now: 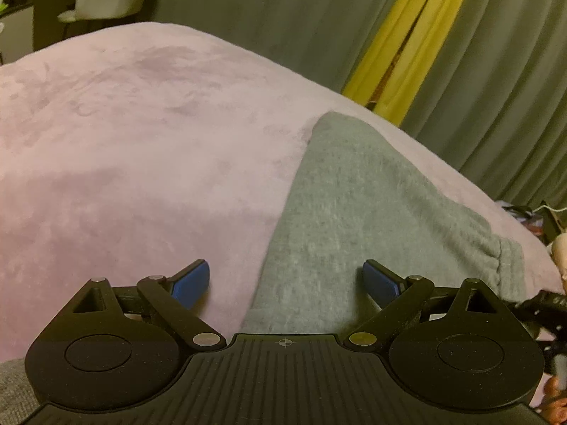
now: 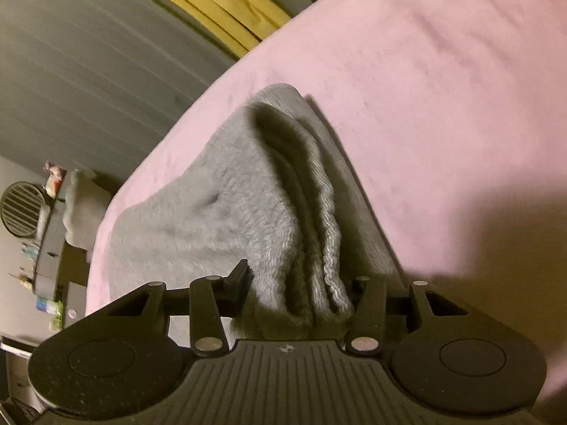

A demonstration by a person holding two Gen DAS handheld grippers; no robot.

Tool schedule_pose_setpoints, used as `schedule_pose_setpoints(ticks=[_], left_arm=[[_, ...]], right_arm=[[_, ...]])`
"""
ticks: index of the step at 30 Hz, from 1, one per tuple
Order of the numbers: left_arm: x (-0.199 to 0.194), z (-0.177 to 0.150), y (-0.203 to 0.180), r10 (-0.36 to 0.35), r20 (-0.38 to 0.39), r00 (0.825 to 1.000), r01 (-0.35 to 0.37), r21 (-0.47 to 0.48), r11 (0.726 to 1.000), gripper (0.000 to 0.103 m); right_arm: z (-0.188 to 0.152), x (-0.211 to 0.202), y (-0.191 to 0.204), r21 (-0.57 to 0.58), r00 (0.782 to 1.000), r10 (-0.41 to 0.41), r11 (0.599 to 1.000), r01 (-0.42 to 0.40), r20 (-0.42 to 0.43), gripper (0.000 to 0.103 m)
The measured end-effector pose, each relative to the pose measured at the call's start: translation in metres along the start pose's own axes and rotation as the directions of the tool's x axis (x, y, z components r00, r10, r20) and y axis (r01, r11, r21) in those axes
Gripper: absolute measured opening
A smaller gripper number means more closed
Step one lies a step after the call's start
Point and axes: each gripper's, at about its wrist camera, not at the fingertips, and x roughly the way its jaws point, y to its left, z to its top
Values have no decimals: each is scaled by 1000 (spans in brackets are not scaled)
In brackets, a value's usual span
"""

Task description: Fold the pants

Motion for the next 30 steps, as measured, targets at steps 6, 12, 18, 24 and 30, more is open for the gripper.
schedule_pose_setpoints(ticks=[6, 12, 18, 24, 30], left_arm=[[3, 0, -3, 13, -7, 1000, -13, 13, 1000, 96], [4, -1, -5, 42, -14, 999, -41, 25, 999, 96], [4, -1, -6, 68, -8, 998, -68, 36, 997, 96], [-14, -4, -21, 37, 139, 990, -51, 98, 994, 96], [7, -18, -64, 18, 129, 992, -62, 347, 936, 94]], right_arm=[[2, -20, 35, -101, 988, 139, 986, -132, 65, 45], [2, -5, 28, -208, 994, -97, 972, 105, 48, 56], [-3, -33, 41, -278, 953, -181, 928, 247, 242, 74], [-16, -47, 69, -450, 925, -86, 854, 260, 371, 39], [-55, 15, 111, -710, 967, -43, 671, 213, 249, 37]])
